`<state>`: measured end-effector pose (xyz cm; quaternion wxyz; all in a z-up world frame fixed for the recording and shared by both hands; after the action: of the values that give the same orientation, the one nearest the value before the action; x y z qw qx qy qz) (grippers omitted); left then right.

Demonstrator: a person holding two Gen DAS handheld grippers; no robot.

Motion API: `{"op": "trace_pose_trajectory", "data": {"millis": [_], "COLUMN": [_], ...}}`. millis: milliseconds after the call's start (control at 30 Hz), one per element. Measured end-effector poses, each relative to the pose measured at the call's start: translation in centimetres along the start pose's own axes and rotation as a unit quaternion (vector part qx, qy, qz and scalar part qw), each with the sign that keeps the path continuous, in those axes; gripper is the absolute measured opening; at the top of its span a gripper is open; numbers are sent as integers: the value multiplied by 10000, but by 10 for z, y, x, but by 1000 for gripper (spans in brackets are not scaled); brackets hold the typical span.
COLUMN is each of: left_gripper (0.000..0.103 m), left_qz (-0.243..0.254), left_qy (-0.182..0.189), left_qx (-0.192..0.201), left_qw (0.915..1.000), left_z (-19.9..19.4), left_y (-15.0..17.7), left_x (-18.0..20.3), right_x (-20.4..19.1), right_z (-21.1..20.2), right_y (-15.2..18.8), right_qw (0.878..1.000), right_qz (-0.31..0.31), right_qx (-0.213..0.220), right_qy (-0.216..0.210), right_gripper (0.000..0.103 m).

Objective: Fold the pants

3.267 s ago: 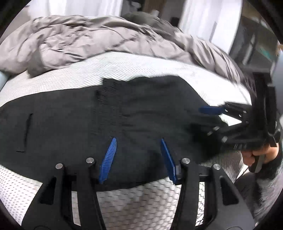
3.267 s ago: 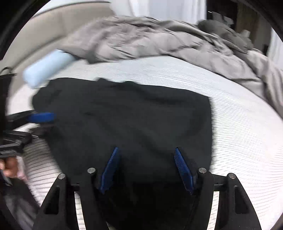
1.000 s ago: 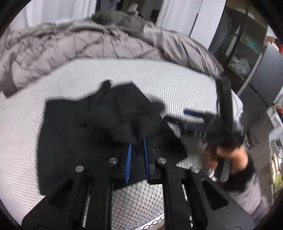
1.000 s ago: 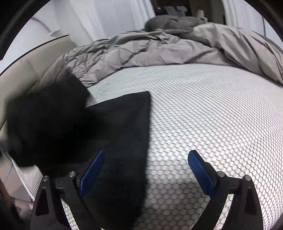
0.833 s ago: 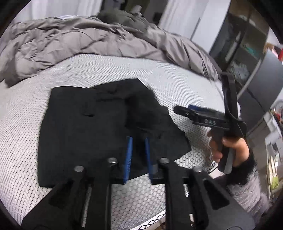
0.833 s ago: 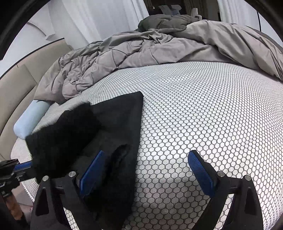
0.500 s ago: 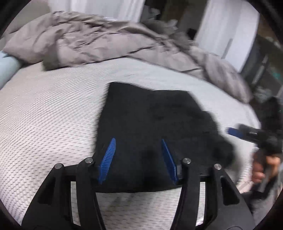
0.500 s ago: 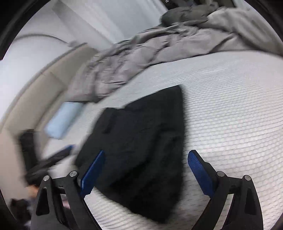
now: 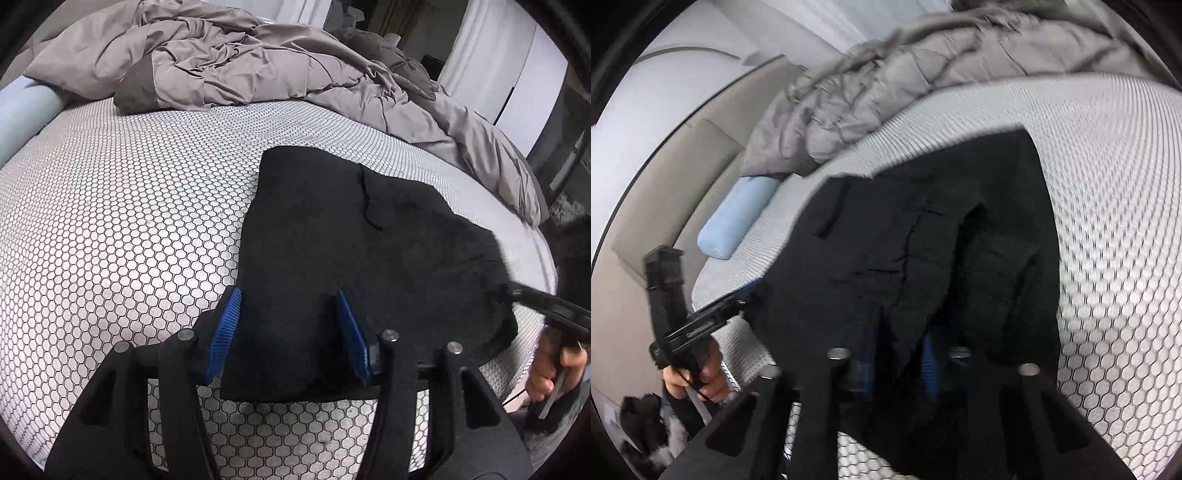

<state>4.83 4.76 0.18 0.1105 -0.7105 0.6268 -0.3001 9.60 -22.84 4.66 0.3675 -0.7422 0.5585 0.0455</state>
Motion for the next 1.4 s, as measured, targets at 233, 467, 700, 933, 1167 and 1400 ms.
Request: {"op": "trace_pose_trajectory", "data": {"millis": [233,467,700,933,1167,1400], "left_gripper": [50,50,50,51,51,51], "left_qz": [221,313,96,13,-51,42], "left_qy": [-19,-142,-114,-146,-153,-201], "left_qx": [-30,-79,-141,-177,-202,-209], "left_qw": [9997,9994,9998,9997,9997,9996], "left_z": [-7,-6,-3,0,-1,-6], "left_y": [1,3,1,0,1,4], "left_x": [14,20,11,8,4,7], "right_x": [-11,5,52,59,46,51], "right_z": [-14,-23,-17,0,5,-5], "right_y": [26,28,21,7,1,15], "right_qw": [9964,9981,9938,9905,9934,9917], "right_qz": [-562,-363,1014,1225,993,1007], "right_qx": [-360,-359,-384,-427,-485,-614], "right_qy": [520,352,-254,-464,-312,-509], "right_gripper": [9,31,49,53,53,63]}}
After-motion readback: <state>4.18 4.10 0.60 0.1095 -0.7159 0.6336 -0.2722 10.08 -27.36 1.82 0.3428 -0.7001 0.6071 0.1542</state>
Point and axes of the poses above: each gripper's, at about its wrist camera, not at the fingertips, and z roughly the way its jaws point, x to its right, y to its underside, the point moved 2 cm from there along z, roughly the way its jaws point, and after that the axes turned 8 degrees about -x, right-handed, at the moved point
